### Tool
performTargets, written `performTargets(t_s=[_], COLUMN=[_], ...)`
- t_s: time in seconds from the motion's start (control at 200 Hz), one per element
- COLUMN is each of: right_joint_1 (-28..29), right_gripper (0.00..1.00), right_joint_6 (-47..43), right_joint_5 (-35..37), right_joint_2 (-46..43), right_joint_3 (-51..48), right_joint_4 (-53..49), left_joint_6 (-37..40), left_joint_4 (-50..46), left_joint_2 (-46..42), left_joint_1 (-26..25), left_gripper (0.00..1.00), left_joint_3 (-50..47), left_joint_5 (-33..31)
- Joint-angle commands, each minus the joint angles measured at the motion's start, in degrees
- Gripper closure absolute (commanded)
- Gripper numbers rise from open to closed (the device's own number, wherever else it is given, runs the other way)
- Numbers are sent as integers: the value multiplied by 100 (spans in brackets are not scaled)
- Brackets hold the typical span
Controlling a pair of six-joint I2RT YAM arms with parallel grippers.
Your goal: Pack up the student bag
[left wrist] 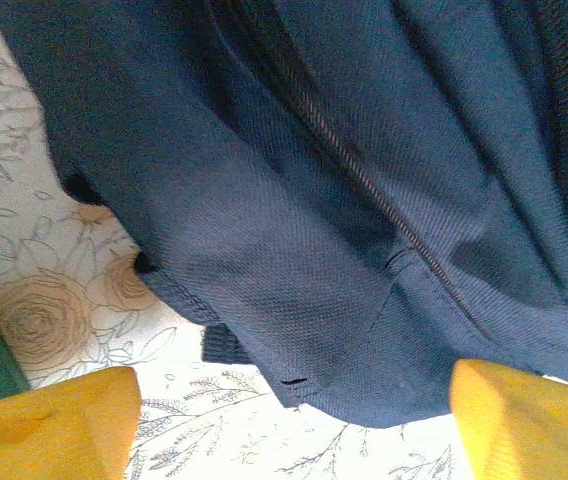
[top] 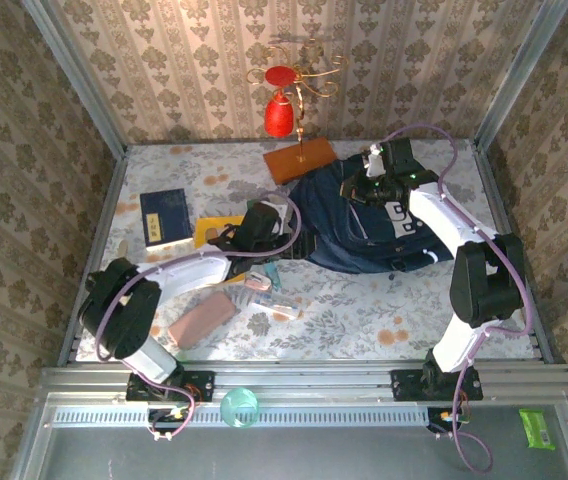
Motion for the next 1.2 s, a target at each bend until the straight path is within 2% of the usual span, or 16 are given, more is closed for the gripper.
performTargets(t_s=[0.0,0.08,0.17,0.26,0.34,0.48,0.545,0.615,0.715,0.805,0.99,1.085,1.13,1.195], right_joint_1=[-10,-52,-63,-62,-53,-61,-77,-96,-105,-96,379,670,760,906], right_gripper=[100,100,100,100,100,100,93,79,55,40,28,23,17,14], right_joint_6=[365,512,739,1213,1489,1253,676,-195,-1200,-1576,-2139,-2695,-2929,-3439], right_joint_5=[-634,-736,-881,-1204,-1311,-1263,-1035,-452,696,1147,1062,1312,1290,1160], right_joint_2=[-258,-318,-377,-366,-321,-217,-187,-224,-539,-1092,-2609,-3160,-3314,-3453], right_joint_3=[245,208,138,-66,-171,-118,67,293,219,-302,-1864,-2327,-2524,-2802], right_joint_4=[603,744,1034,1660,1984,1725,1097,167,-645,-589,525,771,973,1261], left_joint_6=[-217,-344,-587,-791,-861,-758,-733,-871,-1206,-1582,-1857,-1996,-2007,-1871], left_joint_4=[193,317,593,902,1094,998,913,971,1056,1014,246,95,28,-266], left_joint_2=[276,422,599,791,869,711,484,156,-384,-846,-1375,-1326,-1294,-1247], left_joint_1=[43,59,66,66,78,219,381,561,801,962,1338,1607,1774,2085], left_gripper=[22,22,16,21,34,65,81,100,100,100,100,100,100,100], left_joint_3=[236,294,349,505,619,631,531,308,27,-122,100,254,325,496], left_joint_5=[316,342,470,689,752,761,861,1001,1239,1324,1454,1871,2141,2525])
